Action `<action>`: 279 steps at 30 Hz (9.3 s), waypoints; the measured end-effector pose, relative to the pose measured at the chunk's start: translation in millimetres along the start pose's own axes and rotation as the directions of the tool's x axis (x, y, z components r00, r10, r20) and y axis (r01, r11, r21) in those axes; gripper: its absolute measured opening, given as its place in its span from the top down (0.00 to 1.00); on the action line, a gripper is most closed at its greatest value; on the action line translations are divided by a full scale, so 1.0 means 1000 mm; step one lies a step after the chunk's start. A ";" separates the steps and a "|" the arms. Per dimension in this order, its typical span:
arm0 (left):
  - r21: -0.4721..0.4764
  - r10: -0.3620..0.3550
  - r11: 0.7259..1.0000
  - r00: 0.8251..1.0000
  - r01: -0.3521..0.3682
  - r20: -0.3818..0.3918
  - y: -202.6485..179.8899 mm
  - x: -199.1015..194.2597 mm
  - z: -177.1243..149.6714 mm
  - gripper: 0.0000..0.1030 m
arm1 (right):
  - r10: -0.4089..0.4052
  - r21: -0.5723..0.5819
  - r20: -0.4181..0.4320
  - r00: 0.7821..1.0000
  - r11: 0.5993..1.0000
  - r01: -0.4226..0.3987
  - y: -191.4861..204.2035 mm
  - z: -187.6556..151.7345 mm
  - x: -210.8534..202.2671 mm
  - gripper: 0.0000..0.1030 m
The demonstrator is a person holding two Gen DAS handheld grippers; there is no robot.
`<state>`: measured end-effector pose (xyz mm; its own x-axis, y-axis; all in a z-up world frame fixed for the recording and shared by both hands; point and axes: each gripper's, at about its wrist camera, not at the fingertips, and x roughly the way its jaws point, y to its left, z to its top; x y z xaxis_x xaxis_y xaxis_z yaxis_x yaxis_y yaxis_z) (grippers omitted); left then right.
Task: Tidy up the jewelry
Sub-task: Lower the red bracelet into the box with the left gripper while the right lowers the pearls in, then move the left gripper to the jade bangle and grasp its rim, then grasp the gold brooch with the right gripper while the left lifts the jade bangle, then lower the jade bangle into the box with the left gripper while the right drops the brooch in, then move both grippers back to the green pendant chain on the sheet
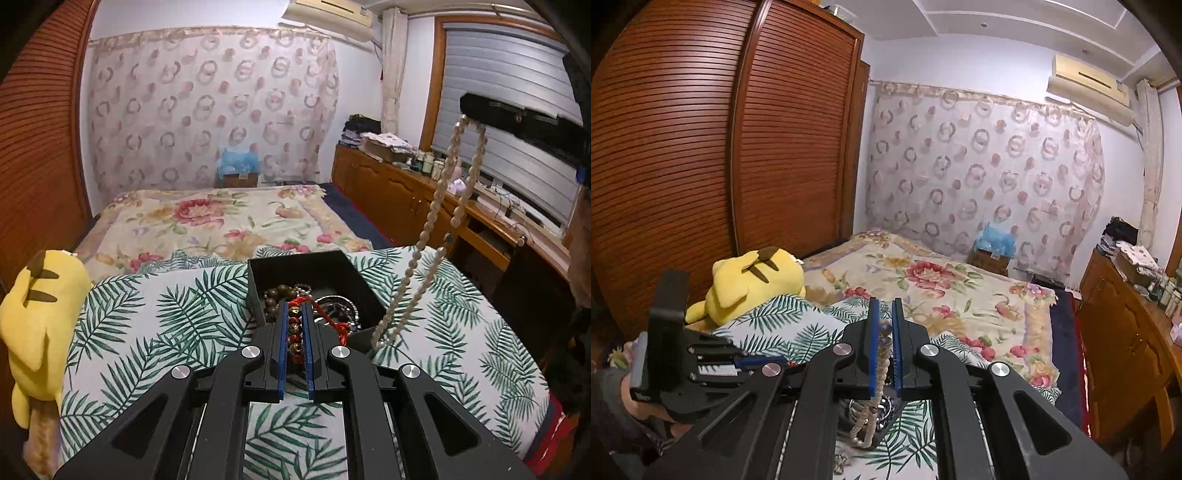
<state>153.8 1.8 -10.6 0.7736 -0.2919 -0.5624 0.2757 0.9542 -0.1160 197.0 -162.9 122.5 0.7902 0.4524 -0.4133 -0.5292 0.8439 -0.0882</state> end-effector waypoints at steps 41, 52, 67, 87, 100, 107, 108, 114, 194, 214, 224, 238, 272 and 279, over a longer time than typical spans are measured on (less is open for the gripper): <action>0.008 0.051 0.999 0.997 -0.051 -0.055 0.001 0.041 -0.014 0.08 | 0.015 0.049 -0.220 0.975 0.999 -0.004 -0.001 -0.055 0.112 0.92; 0.049 0.090 0.995 0.996 -0.089 -0.028 -0.004 0.018 -0.034 0.08 | 0.027 0.077 -0.241 0.970 0.997 -0.008 -0.001 -0.081 0.110 0.85; 0.093 0.019 0.996 0.992 -0.008 -0.121 -0.035 -0.008 -0.079 0.08 | 0.052 0.147 -0.257 0.965 0.989 -0.014 0.012 -0.176 0.019 0.55; 0.128 -0.060 0.988 0.974 0.090 -0.220 -0.059 -0.007 -0.110 0.31 | 0.139 0.179 -0.341 0.930 0.981 -0.081 0.057 -0.242 -0.017 0.55; 0.160 -0.062 0.981 0.959 0.110 -0.278 -0.070 0.007 -0.120 0.83 | 0.139 0.198 -0.342 0.929 0.977 -0.074 0.052 -0.246 -0.017 0.55; 0.135 -0.050 0.987 0.963 0.088 -0.264 -0.063 0.005 -0.118 0.94 | 0.135 0.188 -0.344 0.929 0.980 -0.073 0.053 -0.244 -0.017 0.55; 0.125 -0.054 0.988 0.965 0.089 -0.258 -0.061 0.003 -0.117 0.94 | 0.135 0.186 -0.343 0.929 0.980 -0.074 0.054 -0.243 -0.017 0.55; 0.092 -0.040 0.994 0.979 0.060 -0.198 -0.049 -0.012 -0.109 0.94 | 0.139 0.165 -0.341 0.930 0.982 -0.087 0.058 -0.234 -0.014 0.55; 0.082 0.056 0.995 0.998 -0.056 0.007 -0.010 -0.004 -0.019 0.93 | 0.107 0.099 -0.266 0.958 0.992 -0.083 0.005 -0.128 0.109 0.83; 0.106 0.083 0.991 0.996 -0.081 -0.017 -0.015 0.039 0.007 0.93 | 0.083 0.140 -0.237 0.968 0.989 -0.050 -0.013 -0.142 0.094 0.81; 0.079 0.085 0.994 0.995 -0.081 -0.049 -0.011 0.067 0.014 0.93 | 0.087 0.147 -0.237 0.968 0.988 -0.053 -0.012 -0.155 0.078 0.81; 0.095 0.075 0.993 0.994 -0.067 -0.083 -0.014 0.076 0.013 0.92 | 0.094 0.134 -0.260 0.961 0.989 -0.061 -0.003 -0.162 0.073 0.81; 0.055 0.050 0.997 0.996 -0.046 -0.073 -0.003 0.018 -0.042 0.57 | 0.182 0.089 -0.420 0.889 0.983 -0.160 0.036 -0.199 0.100 0.82; 0.060 0.042 0.998 0.996 -0.037 -0.080 -0.007 0.017 -0.047 0.57 | 0.133 0.057 -0.445 0.886 0.991 -0.120 0.036 -0.196 0.104 0.85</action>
<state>137.7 -7.0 -57.7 0.7360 -0.2457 -0.6308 0.2808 0.9587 -0.0458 199.5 -142.2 -100.8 0.4926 0.3845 -0.7807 -0.6013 0.7989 0.0140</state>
